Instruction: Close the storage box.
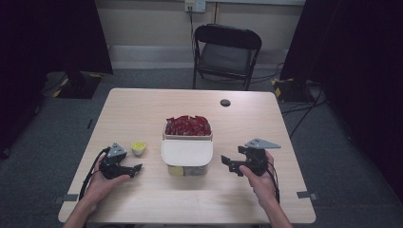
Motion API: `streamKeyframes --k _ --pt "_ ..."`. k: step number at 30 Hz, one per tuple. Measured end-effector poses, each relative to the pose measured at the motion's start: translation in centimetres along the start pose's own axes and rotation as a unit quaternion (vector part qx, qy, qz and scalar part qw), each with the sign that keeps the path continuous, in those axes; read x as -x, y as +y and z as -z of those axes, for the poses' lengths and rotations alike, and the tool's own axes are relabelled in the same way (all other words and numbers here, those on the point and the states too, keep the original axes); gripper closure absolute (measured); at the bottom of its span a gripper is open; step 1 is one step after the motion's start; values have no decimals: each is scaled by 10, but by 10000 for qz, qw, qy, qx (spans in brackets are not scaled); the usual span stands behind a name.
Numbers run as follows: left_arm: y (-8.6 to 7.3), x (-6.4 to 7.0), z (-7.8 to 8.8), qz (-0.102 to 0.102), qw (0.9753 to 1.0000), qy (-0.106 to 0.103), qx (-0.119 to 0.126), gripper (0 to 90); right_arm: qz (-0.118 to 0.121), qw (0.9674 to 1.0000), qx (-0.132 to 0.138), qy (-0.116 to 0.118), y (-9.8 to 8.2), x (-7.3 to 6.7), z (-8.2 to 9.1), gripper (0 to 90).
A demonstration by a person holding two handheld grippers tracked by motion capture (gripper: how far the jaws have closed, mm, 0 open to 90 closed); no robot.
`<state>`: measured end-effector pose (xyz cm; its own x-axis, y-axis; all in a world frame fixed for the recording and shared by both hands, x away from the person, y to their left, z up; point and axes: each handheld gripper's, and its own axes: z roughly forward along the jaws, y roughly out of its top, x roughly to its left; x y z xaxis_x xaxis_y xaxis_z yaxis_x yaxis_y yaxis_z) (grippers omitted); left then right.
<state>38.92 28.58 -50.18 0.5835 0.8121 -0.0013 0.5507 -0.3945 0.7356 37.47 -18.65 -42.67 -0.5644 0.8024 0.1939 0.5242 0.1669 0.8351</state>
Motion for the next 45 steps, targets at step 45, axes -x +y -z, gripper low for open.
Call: streamKeyframes --k 45 --pt "-1 -6 1 80 9999 90 28 149 -184 9783 -1192 -1684 -39 88 -32 146"
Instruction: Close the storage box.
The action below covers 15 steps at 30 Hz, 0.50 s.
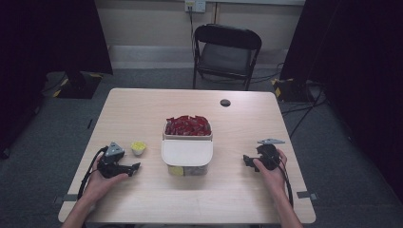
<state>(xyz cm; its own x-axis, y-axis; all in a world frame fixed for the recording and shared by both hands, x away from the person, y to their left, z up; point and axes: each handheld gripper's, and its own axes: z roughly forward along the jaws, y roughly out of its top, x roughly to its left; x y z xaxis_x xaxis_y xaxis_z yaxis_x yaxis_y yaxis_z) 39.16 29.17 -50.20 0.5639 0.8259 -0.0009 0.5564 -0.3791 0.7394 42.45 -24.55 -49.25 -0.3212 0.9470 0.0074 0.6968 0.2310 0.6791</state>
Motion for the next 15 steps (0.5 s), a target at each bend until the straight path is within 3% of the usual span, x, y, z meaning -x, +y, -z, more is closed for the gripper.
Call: streamKeyframes --k 4,10,15 --pt "0 0 0 2 10000 0 2 149 19 9999 108 -120 -3 -3 -2 126" --pt "0 0 0 4 10000 0 3 149 20 9994 321 -120 -7 -3 -5 85" --pt "0 0 0 3 10000 1 3 149 22 9994 334 -120 -7 -3 -5 85"
